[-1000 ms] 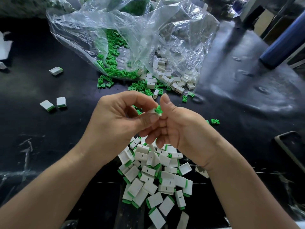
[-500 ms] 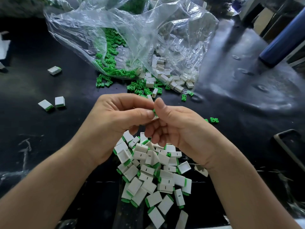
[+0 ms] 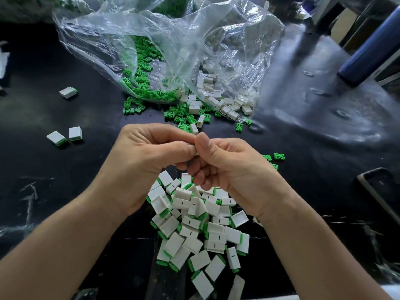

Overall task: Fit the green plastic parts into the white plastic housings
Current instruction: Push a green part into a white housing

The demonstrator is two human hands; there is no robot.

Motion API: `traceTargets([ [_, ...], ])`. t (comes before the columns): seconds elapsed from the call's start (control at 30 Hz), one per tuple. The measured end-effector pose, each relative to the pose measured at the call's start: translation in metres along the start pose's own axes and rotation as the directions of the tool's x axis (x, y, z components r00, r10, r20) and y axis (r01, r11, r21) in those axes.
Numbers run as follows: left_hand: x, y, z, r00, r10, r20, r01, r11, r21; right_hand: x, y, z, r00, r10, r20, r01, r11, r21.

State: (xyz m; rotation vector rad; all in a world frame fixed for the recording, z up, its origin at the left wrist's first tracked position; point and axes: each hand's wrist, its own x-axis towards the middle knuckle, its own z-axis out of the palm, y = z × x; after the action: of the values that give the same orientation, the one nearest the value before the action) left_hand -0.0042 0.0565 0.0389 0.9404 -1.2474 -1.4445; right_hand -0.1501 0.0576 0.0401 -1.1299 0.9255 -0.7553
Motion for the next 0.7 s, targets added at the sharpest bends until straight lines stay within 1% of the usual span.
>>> traceTargets([
  [0.17, 0.0008, 0.0013, -0.0028, 0.997, 0.054, 0.062, -0.058, 0.997, 0.052, -0.0012, -0.0025, -0.0006, 1.0, 0.012, 0.016, -0.012, 1.0, -0.013],
  [0.27, -0.0002, 0.002, -0.0025, 0.993, 0.092, 0.074, -0.097, 0.993, 0.074, -0.0009, -0.0045, -0.0032, 0.991, 0.105, 0.088, -0.102, 0.994, -0.034],
  [0.33, -0.0011, 0.0011, -0.0001, 0.988, 0.103, 0.115, -0.105, 0.994, 0.016, -0.0011, -0.0037, -0.0034, 0.978, 0.161, 0.134, -0.156, 0.987, -0.042],
  [0.4, -0.0018, -0.0005, 0.0027, 0.986, 0.096, 0.14, -0.092, 0.995, -0.035, -0.0011, -0.0028, -0.0023, 0.974, 0.162, 0.159, -0.155, 0.986, -0.053],
  [0.5, -0.0017, -0.0022, 0.0013, 0.989, 0.084, 0.121, -0.082, 0.996, -0.021, -0.0014, -0.0025, -0.0029, 0.974, 0.151, 0.171, -0.141, 0.987, -0.071],
  [0.6, -0.0019, -0.001, -0.0012, 0.988, 0.104, 0.115, -0.11, 0.993, 0.05, -0.0008, -0.0007, -0.0035, 0.971, 0.167, 0.171, -0.157, 0.985, -0.071],
  [0.7, -0.0016, -0.0013, 0.0013, 0.978, 0.158, 0.138, -0.162, 0.987, 0.014, -0.0012, 0.0007, -0.003, 0.979, 0.141, 0.149, -0.14, 0.99, -0.023],
])
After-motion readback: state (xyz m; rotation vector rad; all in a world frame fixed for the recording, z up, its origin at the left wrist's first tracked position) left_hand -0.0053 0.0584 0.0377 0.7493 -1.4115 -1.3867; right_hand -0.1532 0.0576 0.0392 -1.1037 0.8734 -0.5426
